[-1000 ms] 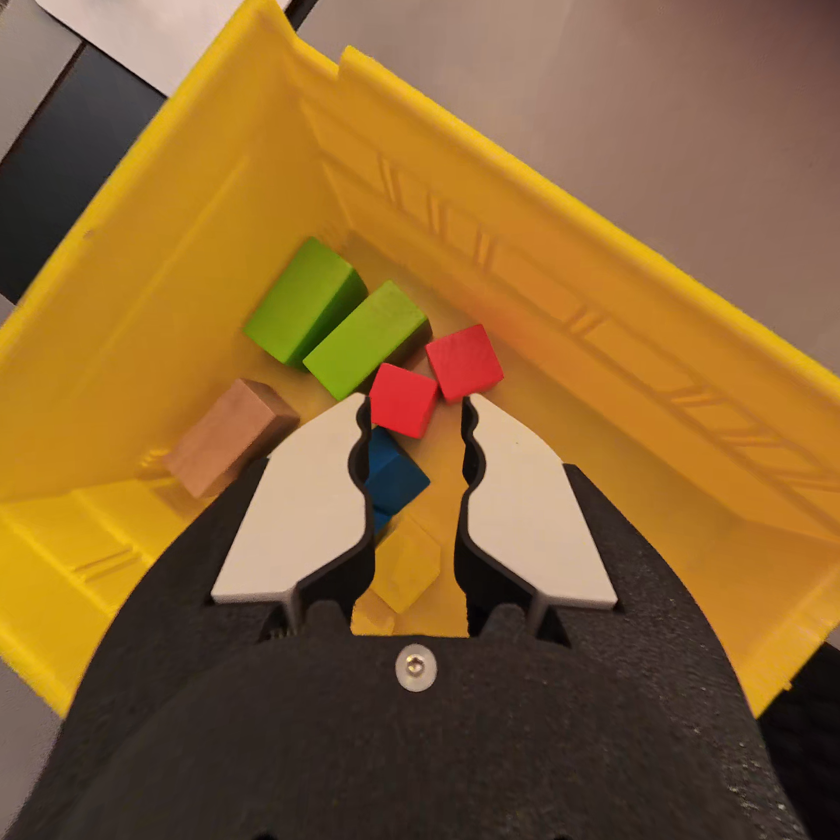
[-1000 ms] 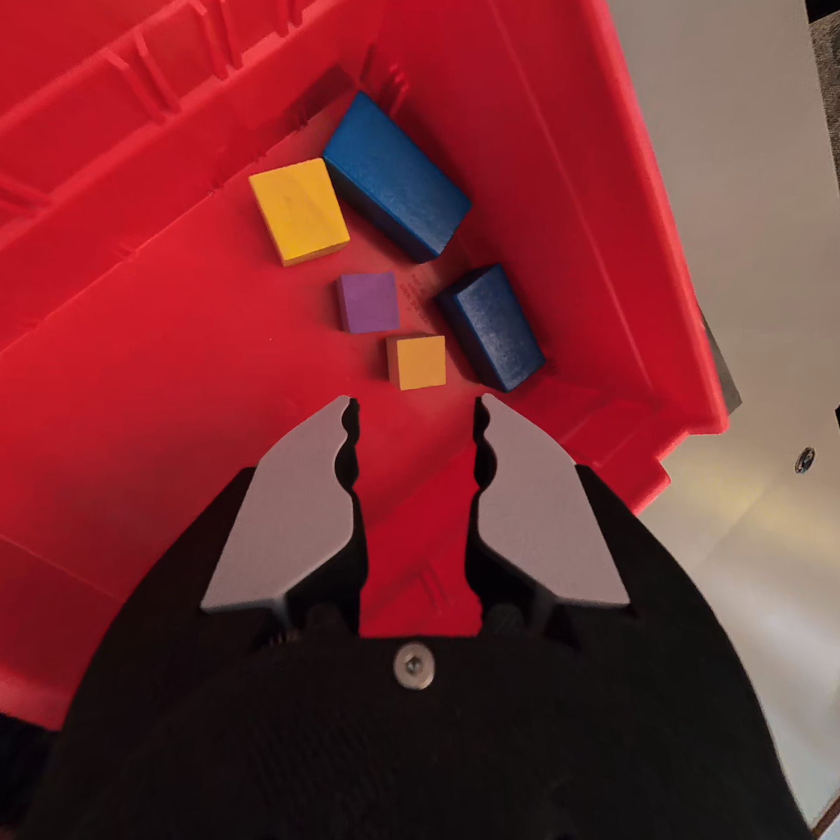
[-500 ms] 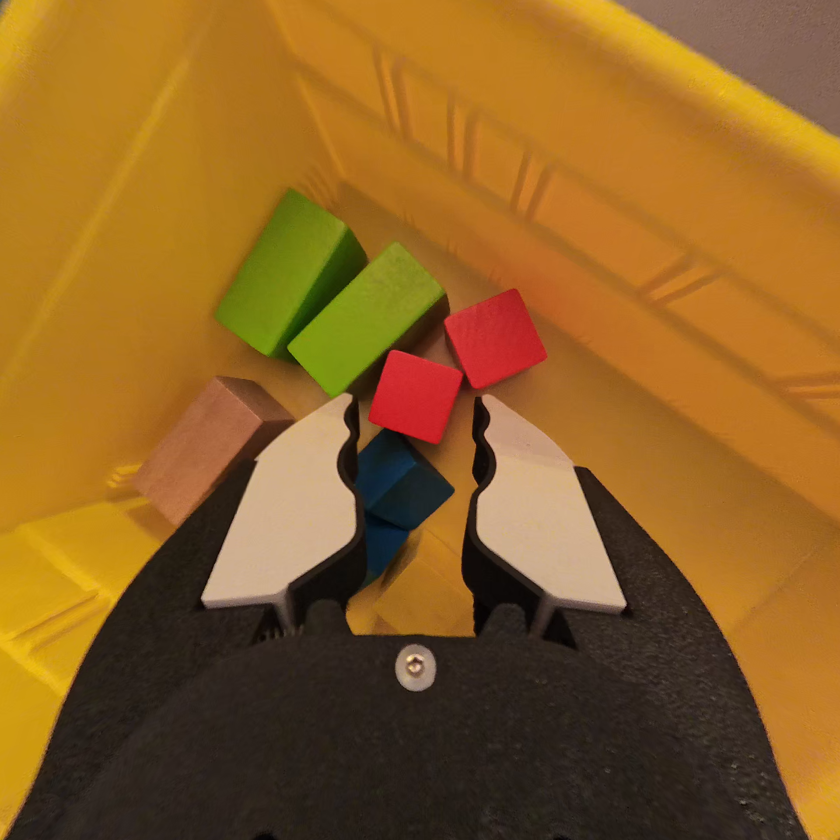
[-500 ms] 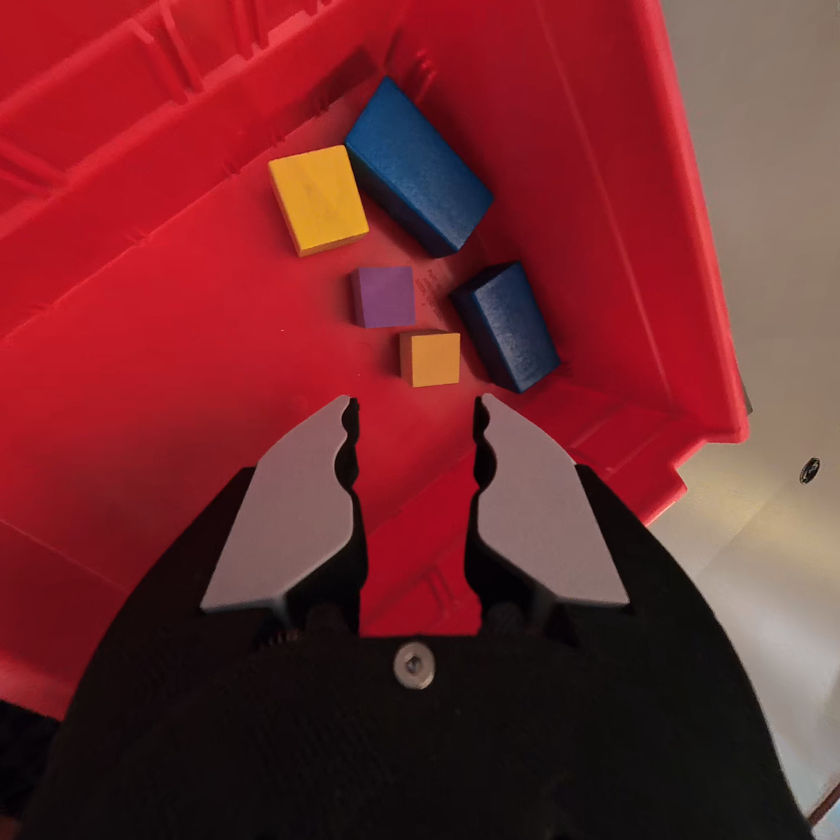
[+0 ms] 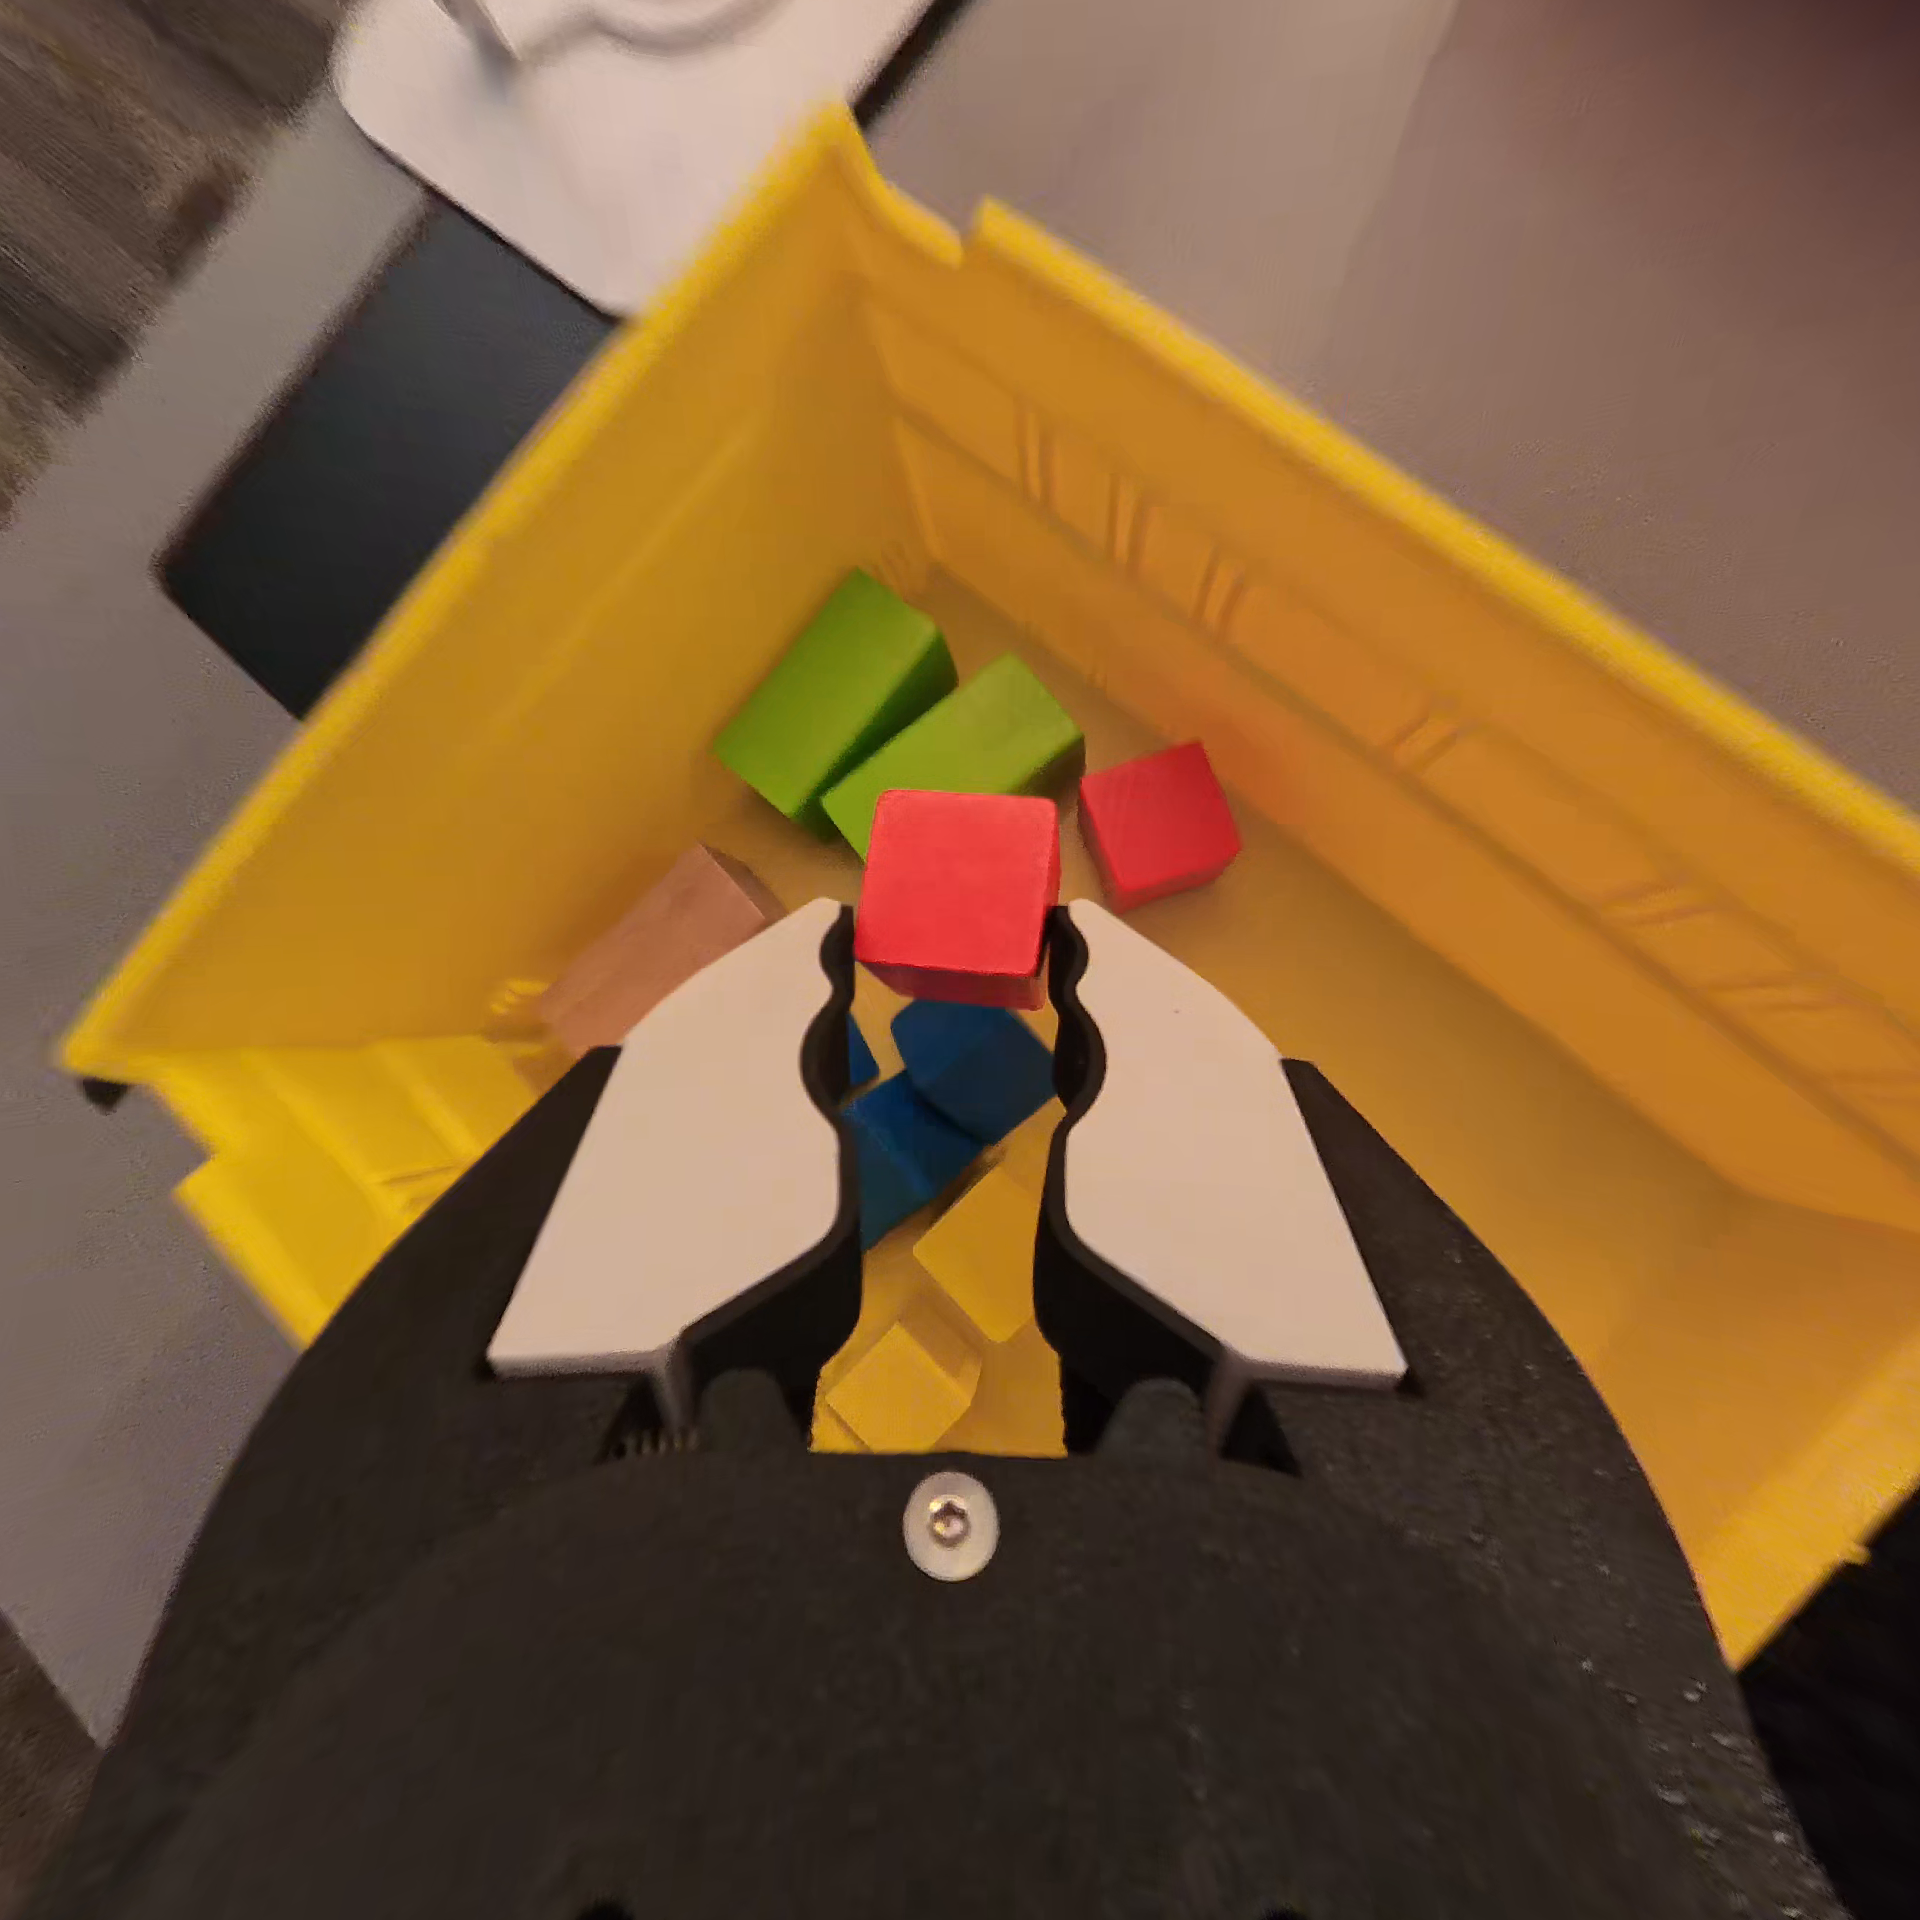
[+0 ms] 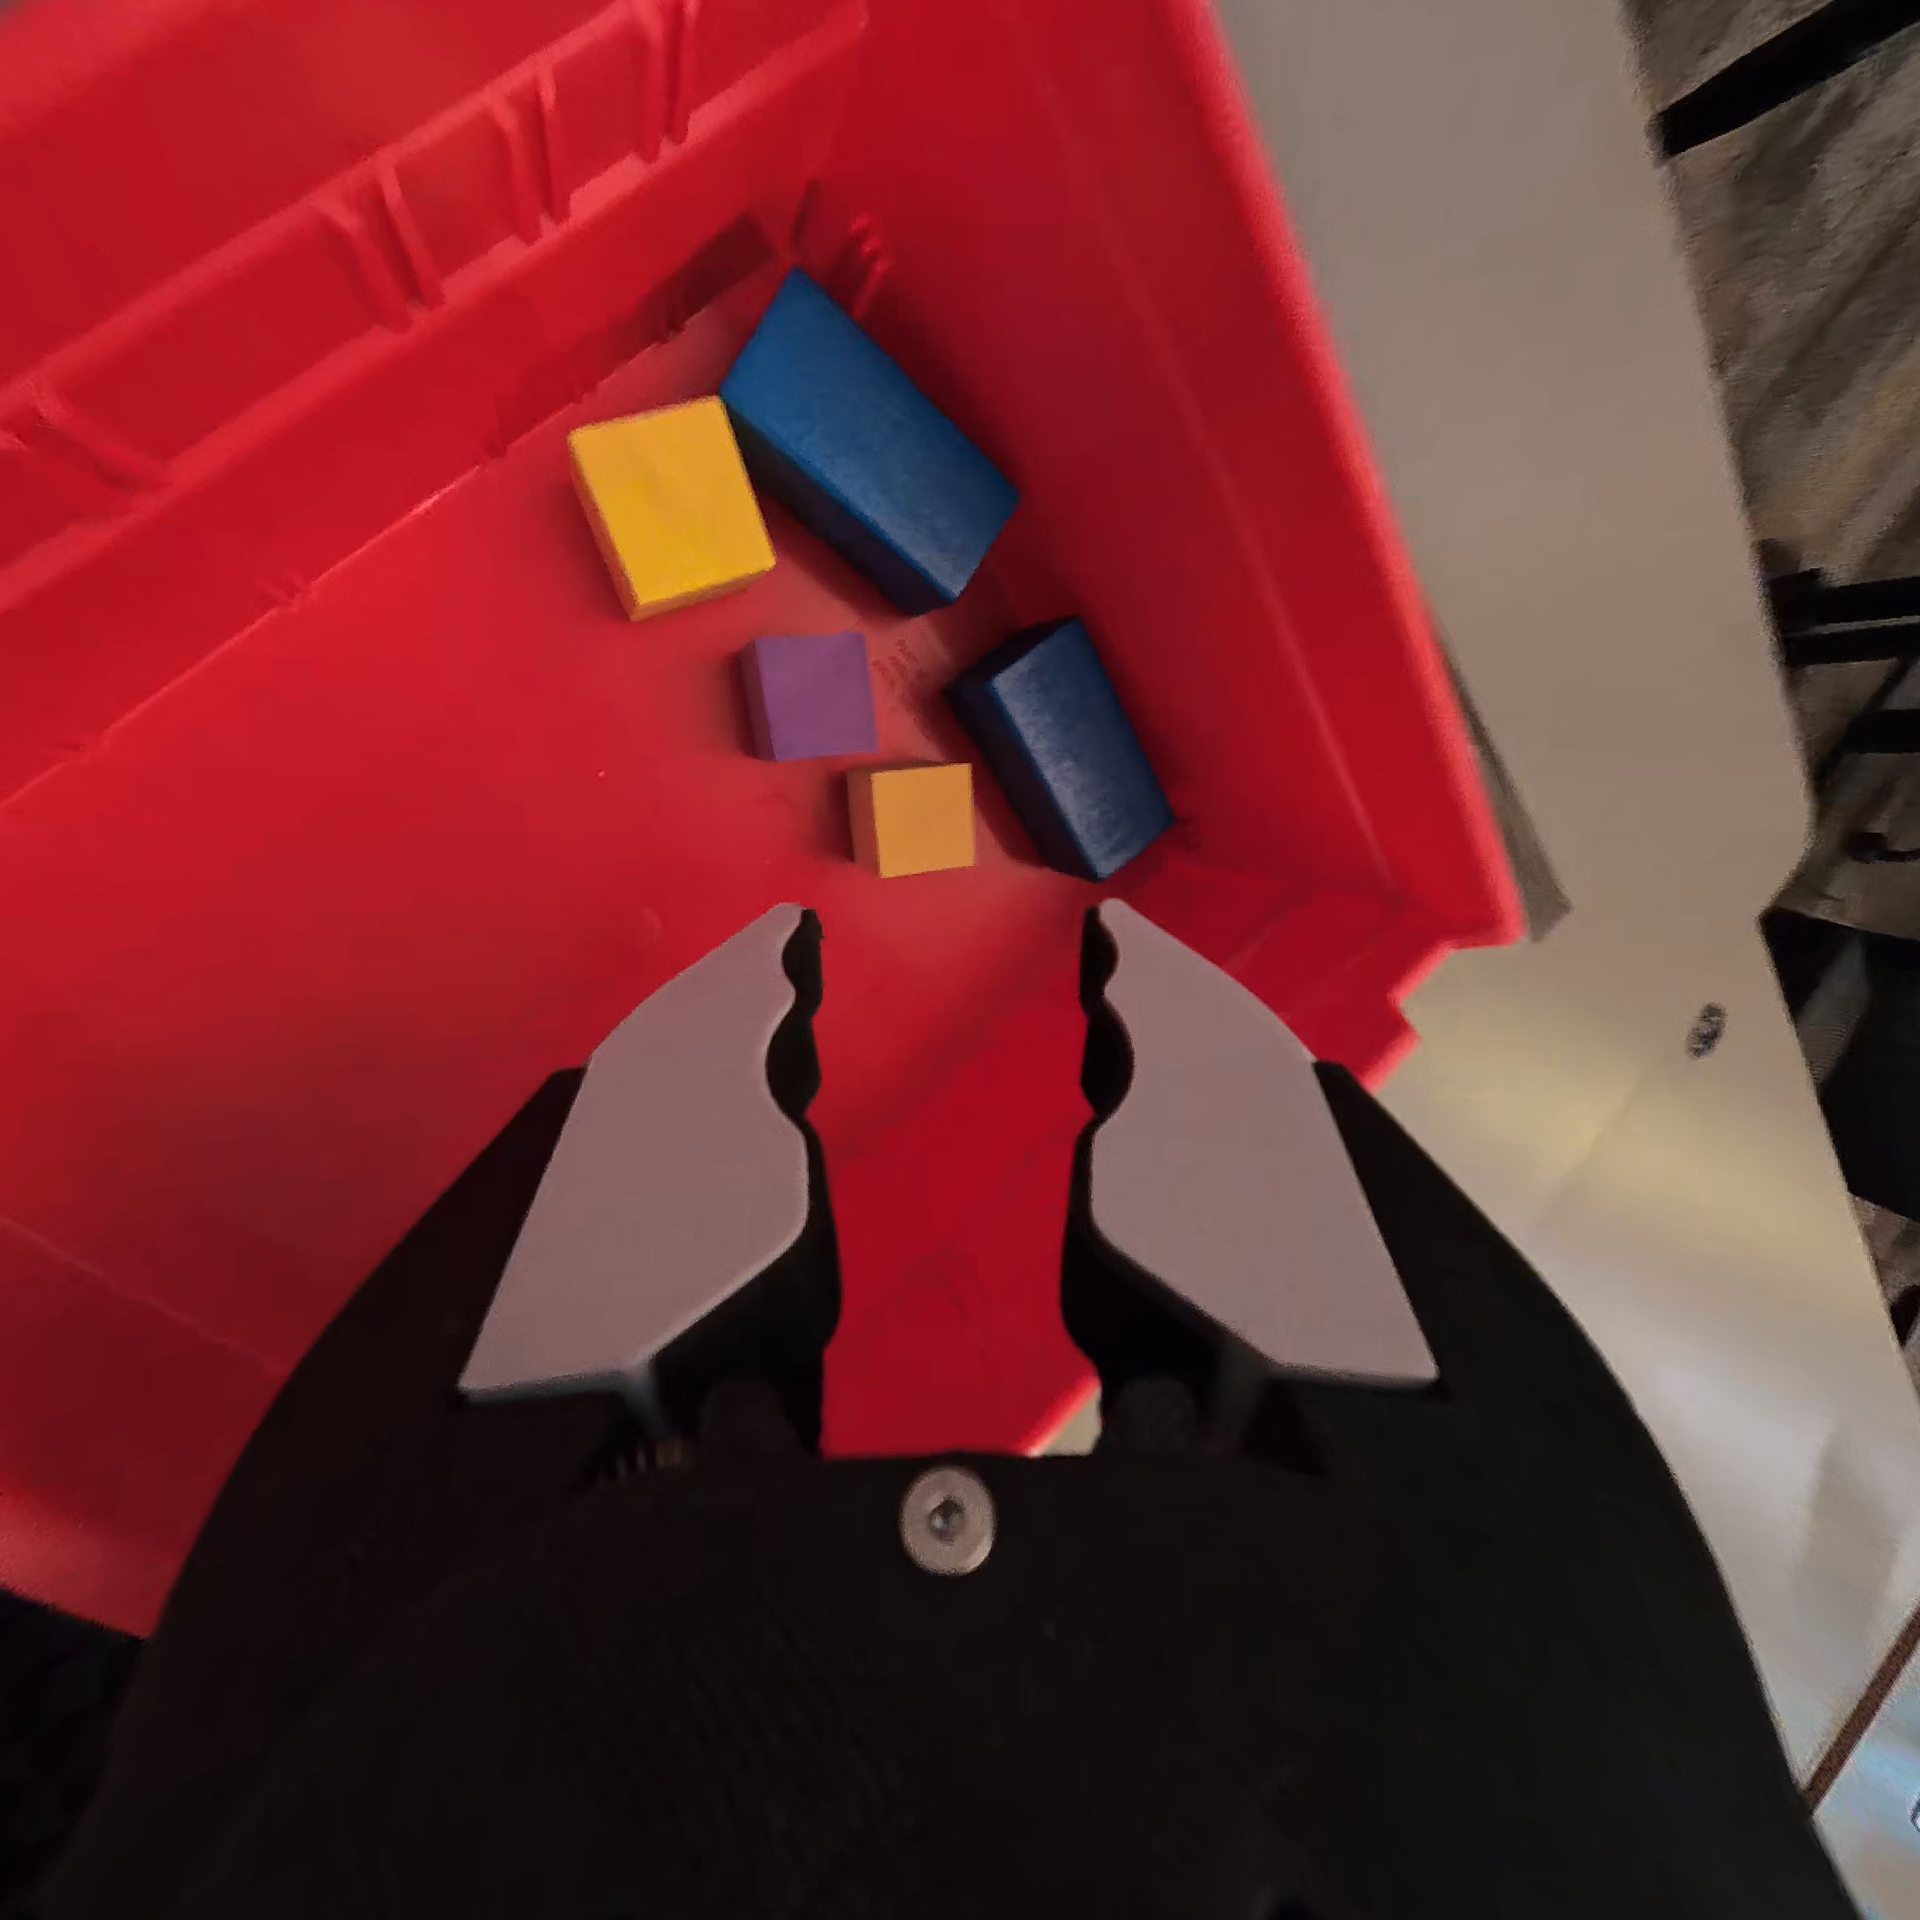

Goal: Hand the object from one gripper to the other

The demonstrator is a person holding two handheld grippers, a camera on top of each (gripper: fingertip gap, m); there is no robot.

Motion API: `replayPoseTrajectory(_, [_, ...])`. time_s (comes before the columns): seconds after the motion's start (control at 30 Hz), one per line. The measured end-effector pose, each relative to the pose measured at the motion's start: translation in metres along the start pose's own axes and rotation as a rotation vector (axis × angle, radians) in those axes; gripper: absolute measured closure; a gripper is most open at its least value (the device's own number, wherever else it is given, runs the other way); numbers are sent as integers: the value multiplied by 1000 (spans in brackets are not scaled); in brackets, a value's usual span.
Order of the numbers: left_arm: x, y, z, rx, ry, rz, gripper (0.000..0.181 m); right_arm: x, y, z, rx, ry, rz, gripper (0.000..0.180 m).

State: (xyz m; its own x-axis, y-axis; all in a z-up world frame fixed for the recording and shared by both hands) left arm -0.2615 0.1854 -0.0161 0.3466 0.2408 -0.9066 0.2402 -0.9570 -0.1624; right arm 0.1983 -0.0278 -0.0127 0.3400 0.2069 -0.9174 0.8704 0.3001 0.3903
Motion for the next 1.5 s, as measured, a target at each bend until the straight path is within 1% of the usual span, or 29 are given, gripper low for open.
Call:
replayPoseTrajectory(0.07, [-26, 6, -9, -9, 110, 31, 146, -19, 2, -5, 15, 74, 62, 131])
replayPoseTrajectory(0.13, [-50, 20, -21, 21, 232, 127, 146, -43, 1, -14, 16, 195, 143, 131])
replayPoseTrajectory(0.2, [-70, 41, -36, 86, 345, 265, 146, -72, -12, -30, -45, 388, 194, 130])
replayPoseTrajectory(0.27, [-84, 65, -50, 169, 427, 404, 146, -100, -45, -48, -212, 637, 151, 130])
replayPoseTrajectory(0.33, [-89, 86, -62, 242, 445, 521, 146, -125, -85, -62, -390, 842, 96, 132])
replayPoseTrajectory(0.4, [-89, 103, -72, 296, 435, 594, 146, -145, -125, -73, -540, 961, 82, 133])
replayPoseTrajectory(0.47, [-87, 118, -77, 351, 405, 662, 146, -158, -162, -80, -674, 1040, 174, 133])
replayPoseTrajectory(0.53, [-86, 127, -81, 383, 392, 681, 146, -164, -190, -81, -788, 1062, 269, 132])
replayPoseTrajectory(0.63, [-85, 134, -84, 400, 375, 709, 146, -173, -214, -81, -855, 1133, 330, 133])
replayPoseTrajectory(0.8, [-88, 137, -86, 398, 398, 761, 146, -174, -226, -83, -878, 1151, 381, 145])
replayPoseTrajectory(1.0, [-88, 137, -84, 401, 402, 805, 145, -174, -226, -83, -873, 1158, 330, 145])
replayPoseTrajectory(1.07, [-90, 133, -83, 386, 414, 803, 131, -176, -220, -79, -872, 1123, 304, 146])
replayPoseTrajectory(1.1, [-92, 130, -82, 373, 425, 787, 125, -177, -212, -76, -858, 1103, 293, 146])
replayPoseTrajectory(1.17, [-98, 122, -76, 356, 453, 765, 125, -177, -185, -69, -782, 1039, 244, 145])
replayPoseTrajectory(1.27, [-107, 112, -63, 332, 465, 749, 128, -168, -125, -54, -559, 971, 140, 146])
replayPoseTrajectory(1.3, [-109, 108, -59, 324, 467, 738, 128, -161, -104, -48, -474, 951, 76, 146])
replayPoseTrajectory(1.37, [-115, 103, -52, 316, 482, 721, 129, -140, -70, -35, -338, 837, -71, 146])
replayPoseTrajectory(1.5, [-125, 99, -44, 315, 519, 714, 132, -80, -32, -9, -221, 586, -181, 146])
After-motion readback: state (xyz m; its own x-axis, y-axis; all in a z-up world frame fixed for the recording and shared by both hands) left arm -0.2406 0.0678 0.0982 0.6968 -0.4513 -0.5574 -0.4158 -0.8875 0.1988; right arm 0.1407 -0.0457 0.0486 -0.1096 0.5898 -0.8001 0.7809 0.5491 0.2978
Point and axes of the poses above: each gripper's, where its closed fingertips meet, x out along the fingers, z out of its underside, y = z × x across the jaws, the point moved 8 cm from there along -x, back along the fingers, and after that the axes turned 15 degrees about -y, right-handed, at the moved point
